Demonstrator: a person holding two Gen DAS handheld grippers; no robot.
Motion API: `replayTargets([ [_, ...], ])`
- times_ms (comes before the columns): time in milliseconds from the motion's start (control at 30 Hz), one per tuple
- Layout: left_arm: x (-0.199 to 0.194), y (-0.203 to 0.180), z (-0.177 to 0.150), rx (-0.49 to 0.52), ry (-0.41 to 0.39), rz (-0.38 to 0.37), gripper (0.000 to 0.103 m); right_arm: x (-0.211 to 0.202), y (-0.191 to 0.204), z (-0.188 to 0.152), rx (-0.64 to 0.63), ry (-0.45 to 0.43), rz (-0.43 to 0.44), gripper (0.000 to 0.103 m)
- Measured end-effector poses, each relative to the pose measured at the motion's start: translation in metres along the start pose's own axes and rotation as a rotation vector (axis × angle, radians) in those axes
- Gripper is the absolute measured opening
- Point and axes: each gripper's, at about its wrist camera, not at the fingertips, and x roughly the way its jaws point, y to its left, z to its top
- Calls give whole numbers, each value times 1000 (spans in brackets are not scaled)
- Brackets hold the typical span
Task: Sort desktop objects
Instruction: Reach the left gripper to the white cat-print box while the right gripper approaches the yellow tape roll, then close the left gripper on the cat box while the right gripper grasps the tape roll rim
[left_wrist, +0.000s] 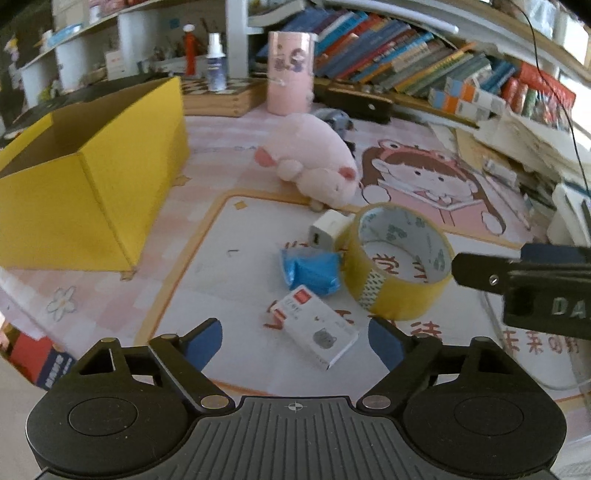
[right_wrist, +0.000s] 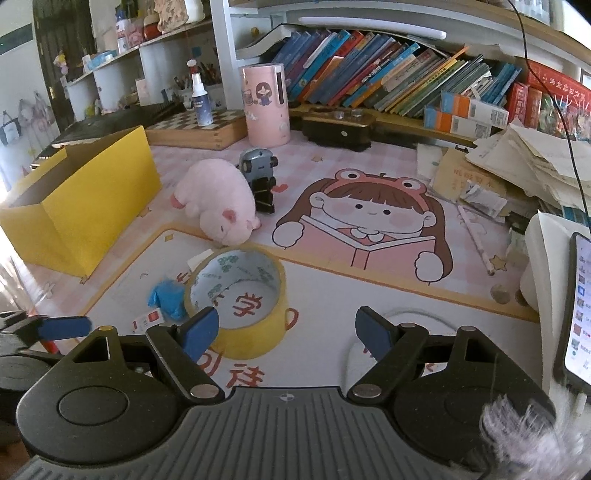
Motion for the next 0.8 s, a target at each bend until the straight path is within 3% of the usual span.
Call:
replayTargets([
  [233,21,-9,1,39,35,6,73,0,-3,2,-17,-8,31,82],
  [367,23,-10,1,57,20,8,59,2,-1,2,-33,-6,50,82],
  [633,6,2,1,35,-21,33,58,17,10,7,-69,30,93,90],
  [800,-10,26,-1,-48,-33,83,58,41,23,10,-109,83,81,91],
])
